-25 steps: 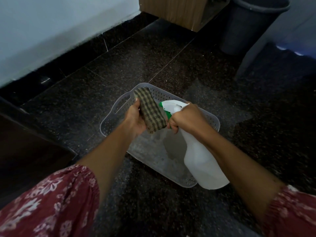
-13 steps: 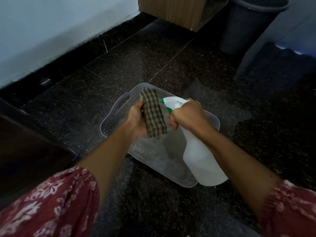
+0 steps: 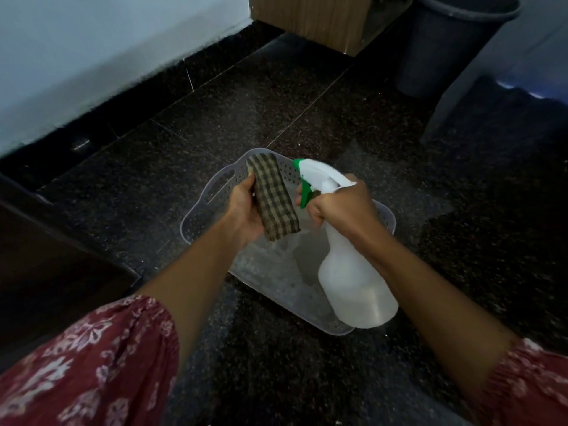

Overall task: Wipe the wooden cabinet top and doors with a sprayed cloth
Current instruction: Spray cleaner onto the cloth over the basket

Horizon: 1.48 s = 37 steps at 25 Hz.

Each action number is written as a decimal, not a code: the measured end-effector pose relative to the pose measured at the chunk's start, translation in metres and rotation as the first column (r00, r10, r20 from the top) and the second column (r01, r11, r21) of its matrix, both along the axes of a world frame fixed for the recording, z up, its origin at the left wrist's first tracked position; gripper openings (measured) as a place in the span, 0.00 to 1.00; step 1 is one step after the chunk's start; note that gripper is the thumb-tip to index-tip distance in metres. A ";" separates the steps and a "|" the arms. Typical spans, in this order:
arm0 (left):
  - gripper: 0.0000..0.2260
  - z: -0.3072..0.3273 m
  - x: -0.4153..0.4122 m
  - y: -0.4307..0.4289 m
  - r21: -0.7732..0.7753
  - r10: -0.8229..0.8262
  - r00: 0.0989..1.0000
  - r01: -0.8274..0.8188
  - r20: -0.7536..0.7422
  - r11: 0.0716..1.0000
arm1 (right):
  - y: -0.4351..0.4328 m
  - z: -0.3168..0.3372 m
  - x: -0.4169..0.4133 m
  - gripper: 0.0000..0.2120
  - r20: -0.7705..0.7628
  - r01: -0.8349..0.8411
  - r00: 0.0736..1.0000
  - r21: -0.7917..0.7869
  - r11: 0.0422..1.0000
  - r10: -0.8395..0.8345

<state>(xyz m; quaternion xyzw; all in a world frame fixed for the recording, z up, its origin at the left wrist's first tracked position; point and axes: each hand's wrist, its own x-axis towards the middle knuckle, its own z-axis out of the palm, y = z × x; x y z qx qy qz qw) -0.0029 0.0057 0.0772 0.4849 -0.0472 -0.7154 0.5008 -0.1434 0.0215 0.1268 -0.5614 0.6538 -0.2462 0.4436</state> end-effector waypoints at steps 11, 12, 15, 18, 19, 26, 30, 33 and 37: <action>0.23 -0.007 -0.001 0.007 0.039 0.022 0.998 -0.024 0.051 0.999 | 0.010 -0.033 -0.022 0.27 0.178 -0.019 0.980 -0.357 0.934 0.088; 0.23 -0.007 -0.002 0.008 0.045 0.021 0.999 -0.024 0.049 0.999 | 0.012 -0.040 -0.024 0.26 0.190 -0.030 0.977 -0.339 0.940 0.100; 0.24 -0.008 -0.003 0.013 0.069 0.007 1.000 -0.009 0.024 0.998 | 0.026 -0.052 -0.027 0.21 0.168 -0.060 0.979 -0.300 0.952 0.115; 0.24 -0.010 -0.003 0.019 0.088 0.007 1.000 -0.010 0.029 0.996 | 0.027 -0.058 -0.030 0.25 0.187 -0.018 0.980 -0.266 0.964 0.069; 0.24 -0.010 -0.002 0.021 0.092 0.010 1.000 -0.013 0.029 0.996 | 0.026 -0.057 -0.030 0.27 0.198 -0.033 0.977 -0.245 0.969 0.083; 0.23 0.014 0.002 0.025 0.058 0.021 1.000 -0.021 -0.002 0.998 | 0.050 -0.054 -0.061 0.36 -0.003 0.057 0.998 -0.199 0.978 -0.059; 0.23 0.053 0.005 0.041 0.017 0.009 1.000 -0.008 -0.017 1.000 | 0.063 0.031 -0.046 0.19 0.049 0.270 0.947 -0.654 0.706 -0.317; 0.24 0.099 0.013 0.050 -0.059 0.020 1.000 -0.021 -0.020 0.998 | 0.058 0.091 0.002 0.14 0.126 0.114 0.990 -0.508 0.854 -0.057; 0.25 0.176 0.032 0.074 -0.144 0.001 1.000 -0.005 -0.030 0.990 | 0.053 0.140 0.057 0.25 0.382 -0.145 0.919 0.112 0.983 0.092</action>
